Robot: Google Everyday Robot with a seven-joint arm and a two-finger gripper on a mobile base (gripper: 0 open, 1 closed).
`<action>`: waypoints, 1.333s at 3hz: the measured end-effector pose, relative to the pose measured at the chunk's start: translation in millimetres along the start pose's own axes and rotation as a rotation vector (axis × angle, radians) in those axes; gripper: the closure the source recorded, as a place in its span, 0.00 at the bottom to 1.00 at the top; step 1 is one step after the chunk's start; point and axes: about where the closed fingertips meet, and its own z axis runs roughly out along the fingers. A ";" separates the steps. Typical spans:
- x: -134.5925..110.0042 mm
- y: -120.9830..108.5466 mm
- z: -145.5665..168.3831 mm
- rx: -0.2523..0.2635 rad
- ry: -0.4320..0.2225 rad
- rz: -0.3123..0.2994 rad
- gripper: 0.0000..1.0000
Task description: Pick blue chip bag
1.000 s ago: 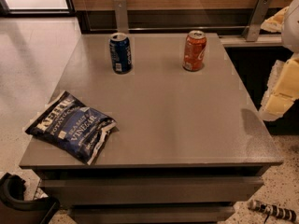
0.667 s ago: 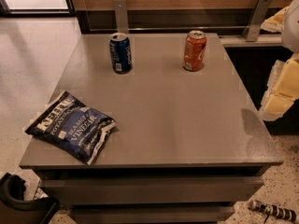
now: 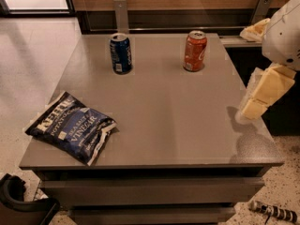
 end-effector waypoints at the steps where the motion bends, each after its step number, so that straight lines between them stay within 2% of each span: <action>1: -27.5 9.4 22.0 -0.021 -0.177 -0.001 0.00; 2: -64.2 22.5 36.5 -0.021 -0.364 -0.005 0.00; 3: -142.3 49.3 48.9 -0.089 -0.578 0.021 0.00; 4: -187.4 67.4 54.5 -0.144 -0.669 0.023 0.00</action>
Offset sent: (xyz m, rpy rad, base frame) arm -0.0105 0.1515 0.0121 0.7366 -0.1149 0.2049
